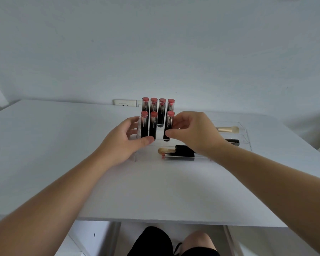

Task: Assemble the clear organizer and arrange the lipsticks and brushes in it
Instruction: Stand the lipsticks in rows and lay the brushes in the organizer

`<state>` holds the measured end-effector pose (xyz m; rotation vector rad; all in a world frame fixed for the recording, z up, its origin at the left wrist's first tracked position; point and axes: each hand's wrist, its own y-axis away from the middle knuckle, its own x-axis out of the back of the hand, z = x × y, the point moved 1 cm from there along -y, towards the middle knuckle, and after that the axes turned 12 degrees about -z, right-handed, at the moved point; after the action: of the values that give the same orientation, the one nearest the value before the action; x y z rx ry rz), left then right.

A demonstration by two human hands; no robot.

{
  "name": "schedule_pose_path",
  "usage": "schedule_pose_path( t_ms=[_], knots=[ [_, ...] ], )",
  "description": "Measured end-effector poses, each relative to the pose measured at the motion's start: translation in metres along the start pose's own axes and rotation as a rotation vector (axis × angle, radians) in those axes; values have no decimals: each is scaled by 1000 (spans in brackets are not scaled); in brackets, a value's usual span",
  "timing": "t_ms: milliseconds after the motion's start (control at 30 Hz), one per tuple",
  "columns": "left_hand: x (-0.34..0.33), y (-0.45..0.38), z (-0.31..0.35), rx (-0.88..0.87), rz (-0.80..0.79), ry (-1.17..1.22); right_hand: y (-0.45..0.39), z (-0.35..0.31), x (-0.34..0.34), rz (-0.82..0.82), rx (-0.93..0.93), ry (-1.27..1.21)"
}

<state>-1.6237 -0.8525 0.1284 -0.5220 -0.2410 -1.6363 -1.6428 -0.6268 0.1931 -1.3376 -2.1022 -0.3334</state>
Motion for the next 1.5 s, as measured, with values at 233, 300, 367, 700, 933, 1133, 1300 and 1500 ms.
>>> schedule_pose_path(
  t_ms=[233, 300, 367, 700, 933, 1133, 1300, 1500],
  knots=[
    [0, 2, 5, -13, -4, 5, 1, -1, -13, 33, -48, 83],
    [0, 2, 6, -14, -2, 12, 1, -2, -15, 51, -59, 98],
    [-1, 2, 7, -15, -2, 16, 1, -3, -17, 70, -67, 121],
    [-1, 3, 8, -2, -4, 12, 2, -3, -24, 94, -81, 186],
    [-1, 3, 7, 9, -9, 7, 4, -3, -28, 127, -71, 224],
    [-1, 3, 7, 11, -5, -2, 3, -2, -29, 140, -77, 229],
    [-1, 3, 7, 13, -6, -14, 3, -3, -29, 119, -78, 249],
    [-1, 4, 8, 9, -13, -11, 3, -5, -28, 98, -72, 335]
  ],
)
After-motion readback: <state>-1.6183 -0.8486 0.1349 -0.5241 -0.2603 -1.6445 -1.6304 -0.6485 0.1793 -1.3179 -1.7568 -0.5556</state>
